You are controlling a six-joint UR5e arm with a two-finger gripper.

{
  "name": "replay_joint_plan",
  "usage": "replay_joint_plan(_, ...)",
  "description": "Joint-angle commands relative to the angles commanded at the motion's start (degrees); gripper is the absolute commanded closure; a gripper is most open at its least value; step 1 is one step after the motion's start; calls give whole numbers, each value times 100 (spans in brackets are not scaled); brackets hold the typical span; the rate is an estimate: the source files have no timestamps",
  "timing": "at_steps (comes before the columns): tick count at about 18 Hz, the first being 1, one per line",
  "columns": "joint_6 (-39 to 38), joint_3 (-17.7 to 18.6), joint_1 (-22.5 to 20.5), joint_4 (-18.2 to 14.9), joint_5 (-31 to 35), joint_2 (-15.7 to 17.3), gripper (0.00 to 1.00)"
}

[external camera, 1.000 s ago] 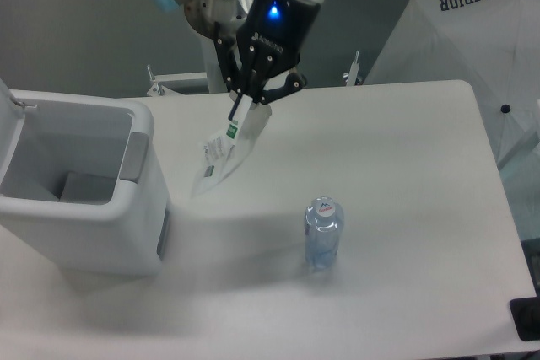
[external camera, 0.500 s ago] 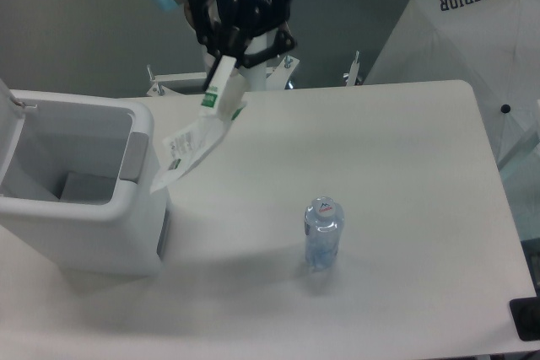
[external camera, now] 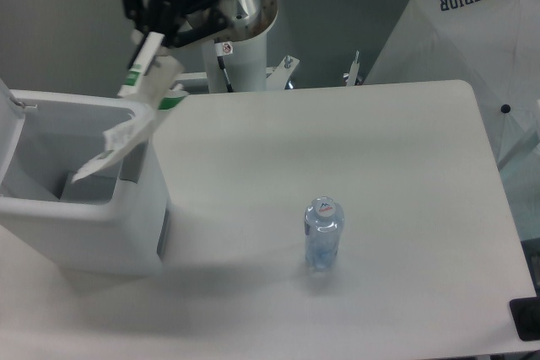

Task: Place the trash in the trash can
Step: 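Lift the white paper and carry it over the white bin, then open the gripper to drop the paper into the bin, then move the open gripper over the clear plastic water bottle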

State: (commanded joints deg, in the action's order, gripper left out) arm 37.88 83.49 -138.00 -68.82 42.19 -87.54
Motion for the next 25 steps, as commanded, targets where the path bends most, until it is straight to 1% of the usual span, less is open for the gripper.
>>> replay_joint_plan(2,35,123,150,44,9,0,100)
replay_joint_plan(3,53,193,229,122,17,0,100)
replay_joint_plan(4,44,298,299,245,35,0,100)
replay_joint_plan(6,18,509,396,648,70,0,99)
replay_joint_plan(8,18,659,475,896,114,0,93)
replay_joint_plan(9,18,686,510,923,114,-9,90)
replay_joint_plan(11,44,721,528,932,114,-18,66)
replay_joint_plan(12,53,739,528,932,114,-18,56)
replay_joint_plan(13,53,765,528,940,114,-18,36)
replay_joint_plan(14,53,774,519,940,123,-18,3)
replay_joint_plan(15,53,791,519,932,123,-9,0)
replay_joint_plan(17,53,792,519,932,123,-9,0)
replay_joint_plan(21,44,791,511,923,518,-26,0)
replay_joint_plan(23,35,791,502,923,615,-105,0)
replay_joint_plan(25,18,844,380,914,834,-141,0)
